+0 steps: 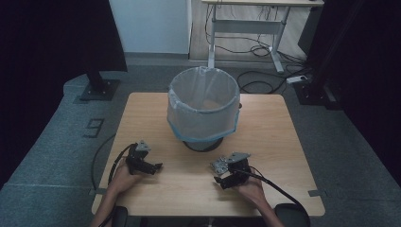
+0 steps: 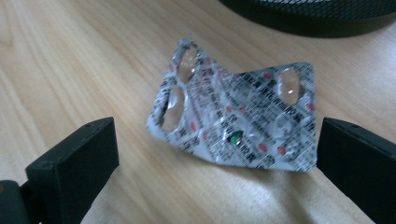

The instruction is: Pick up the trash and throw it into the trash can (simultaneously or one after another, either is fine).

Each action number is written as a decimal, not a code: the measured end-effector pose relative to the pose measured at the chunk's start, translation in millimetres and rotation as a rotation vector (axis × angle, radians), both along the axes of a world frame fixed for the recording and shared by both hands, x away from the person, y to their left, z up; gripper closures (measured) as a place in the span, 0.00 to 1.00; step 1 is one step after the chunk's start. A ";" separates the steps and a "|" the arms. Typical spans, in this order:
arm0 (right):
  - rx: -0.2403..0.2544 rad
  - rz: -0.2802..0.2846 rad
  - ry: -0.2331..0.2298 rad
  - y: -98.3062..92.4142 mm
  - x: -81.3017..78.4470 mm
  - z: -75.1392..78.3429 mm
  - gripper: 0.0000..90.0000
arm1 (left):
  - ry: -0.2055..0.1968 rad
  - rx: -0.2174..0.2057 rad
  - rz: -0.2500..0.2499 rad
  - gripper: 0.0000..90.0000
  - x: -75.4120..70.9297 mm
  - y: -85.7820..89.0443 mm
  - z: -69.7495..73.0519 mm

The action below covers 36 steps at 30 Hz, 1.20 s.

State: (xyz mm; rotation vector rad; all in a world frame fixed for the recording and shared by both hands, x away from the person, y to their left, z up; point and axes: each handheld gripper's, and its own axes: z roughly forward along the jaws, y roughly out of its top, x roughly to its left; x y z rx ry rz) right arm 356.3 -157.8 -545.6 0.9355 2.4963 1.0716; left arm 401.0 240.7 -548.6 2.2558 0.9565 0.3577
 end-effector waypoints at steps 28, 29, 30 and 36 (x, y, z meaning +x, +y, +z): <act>-0.035 0.034 0.007 4.0 15.2 10.4 0.35 | 0.000 0.000 0.000 0.00 0.0 0.0 0.0; -0.034 0.038 0.003 3.3 15.3 11.7 0.35 | 0.000 0.000 0.000 0.00 0.0 0.0 0.0; -0.037 0.041 0.004 2.4 15.4 13.3 0.35 | 0.000 0.000 0.000 0.00 0.0 0.0 0.0; -0.056 0.052 0.017 -5.4 17.0 25.3 0.36 | 0.000 0.000 0.000 0.00 0.0 0.0 0.0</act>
